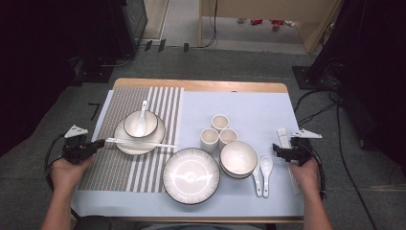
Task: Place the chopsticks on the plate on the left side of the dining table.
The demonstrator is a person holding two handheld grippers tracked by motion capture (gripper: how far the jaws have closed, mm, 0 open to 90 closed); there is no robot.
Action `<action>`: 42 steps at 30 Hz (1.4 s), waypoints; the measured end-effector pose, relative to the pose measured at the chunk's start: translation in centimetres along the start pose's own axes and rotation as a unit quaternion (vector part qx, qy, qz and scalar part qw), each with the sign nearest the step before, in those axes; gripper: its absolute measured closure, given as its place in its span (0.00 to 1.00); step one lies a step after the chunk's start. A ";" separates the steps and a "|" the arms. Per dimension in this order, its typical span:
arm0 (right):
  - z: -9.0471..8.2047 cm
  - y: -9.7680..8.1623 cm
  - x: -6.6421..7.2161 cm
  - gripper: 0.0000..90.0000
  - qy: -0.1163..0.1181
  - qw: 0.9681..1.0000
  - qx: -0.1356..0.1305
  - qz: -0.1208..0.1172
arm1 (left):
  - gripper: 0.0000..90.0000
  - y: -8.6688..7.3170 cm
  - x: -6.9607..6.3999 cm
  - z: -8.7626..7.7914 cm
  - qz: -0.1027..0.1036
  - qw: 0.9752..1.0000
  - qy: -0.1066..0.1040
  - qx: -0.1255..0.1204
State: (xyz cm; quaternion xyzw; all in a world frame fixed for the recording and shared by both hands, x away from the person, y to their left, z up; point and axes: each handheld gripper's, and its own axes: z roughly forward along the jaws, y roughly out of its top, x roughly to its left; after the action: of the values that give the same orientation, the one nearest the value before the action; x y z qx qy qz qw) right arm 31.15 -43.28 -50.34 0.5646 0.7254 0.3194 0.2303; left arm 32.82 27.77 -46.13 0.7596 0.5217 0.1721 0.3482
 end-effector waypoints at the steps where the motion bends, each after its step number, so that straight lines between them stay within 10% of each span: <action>1: 0.0 0.0 0.0 0.16 0.000 1.000 0.000 0.000 | 1.00 0.0 0.0 0.0 0.000 1.000 0.000 0.000; 42: 0.0 0.0 0.0 0.16 0.000 1.000 0.000 0.000 | 0.97 0.0 0.3 -0.3 -0.015 1.000 -0.015 -0.010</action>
State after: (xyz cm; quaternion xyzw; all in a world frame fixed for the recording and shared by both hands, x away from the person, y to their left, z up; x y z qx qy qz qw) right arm 31.15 -43.27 -50.34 0.5646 0.7254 0.3193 0.2303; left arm 32.77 28.09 -45.92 0.7503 0.5261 0.1604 0.3667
